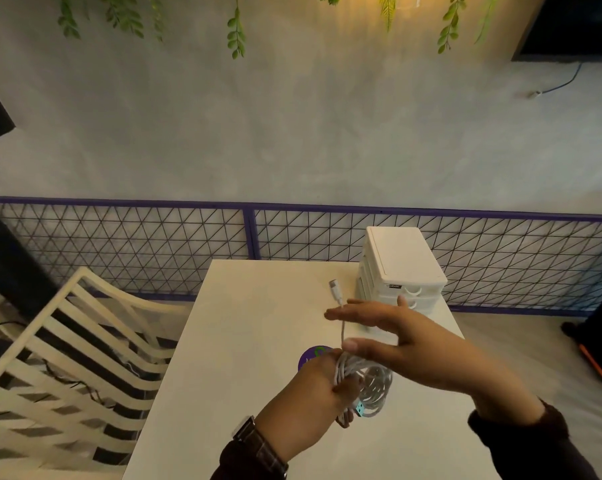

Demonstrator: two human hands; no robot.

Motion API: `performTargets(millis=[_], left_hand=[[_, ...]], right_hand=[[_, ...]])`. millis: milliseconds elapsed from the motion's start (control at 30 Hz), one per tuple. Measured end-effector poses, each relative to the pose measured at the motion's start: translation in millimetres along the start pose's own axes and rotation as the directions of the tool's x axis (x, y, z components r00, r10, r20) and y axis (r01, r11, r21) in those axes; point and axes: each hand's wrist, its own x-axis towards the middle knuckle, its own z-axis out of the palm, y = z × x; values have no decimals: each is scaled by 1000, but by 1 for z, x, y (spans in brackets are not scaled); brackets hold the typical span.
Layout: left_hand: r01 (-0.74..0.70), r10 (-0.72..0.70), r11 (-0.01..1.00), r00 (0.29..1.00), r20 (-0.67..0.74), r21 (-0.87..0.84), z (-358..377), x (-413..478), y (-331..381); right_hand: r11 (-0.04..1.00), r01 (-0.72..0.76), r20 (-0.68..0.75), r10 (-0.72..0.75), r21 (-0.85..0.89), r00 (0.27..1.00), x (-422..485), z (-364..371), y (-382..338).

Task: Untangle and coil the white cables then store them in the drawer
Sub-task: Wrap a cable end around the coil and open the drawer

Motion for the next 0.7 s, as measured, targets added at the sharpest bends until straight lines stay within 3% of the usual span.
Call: performTargets(millis=[100, 167, 267, 300, 367, 433, 500, 567, 700], left_hand=[[107, -108, 993, 994, -21, -57, 3, 9, 0], [158, -165, 976, 986, -28, -151, 2, 11, -1], [183, -204, 955, 976, -71, -234, -5, 9, -5], [184, -220, 940, 971, -96, -288, -7, 9, -6], [166, -246, 904, 956, -162, -394, -14, 11, -3], [121, -236, 894, 946, -222, -432, -19, 11, 0], [78, -212, 876, 949, -233, -475, -21, 10, 3], [57, -195, 846, 959, -207, -530, -21, 7, 4], [101, -140, 789, 990, -18, -605, -25, 1, 8]], right_hand=[[992, 93, -222, -111, -91, 969, 4, 14, -19], [980, 197, -396, -175, 15, 901, -4, 14, -25], [937, 256, -563, -83, 236, 823, -23, 9, -27], [888, 267, -572, -5, 375, 820, -29, 10, -27], [658, 300, -501, 137, 691, 854, -39, 20, -28], [473, 271, -415, 233, 839, 879, -45, 36, -18], [373, 216, -360, 376, 902, 854, -48, 50, -2], [366, 162, -329, 459, 917, 825, -47, 58, 15], [454, 104, -357, 517, 885, 778, -44, 61, 36]])
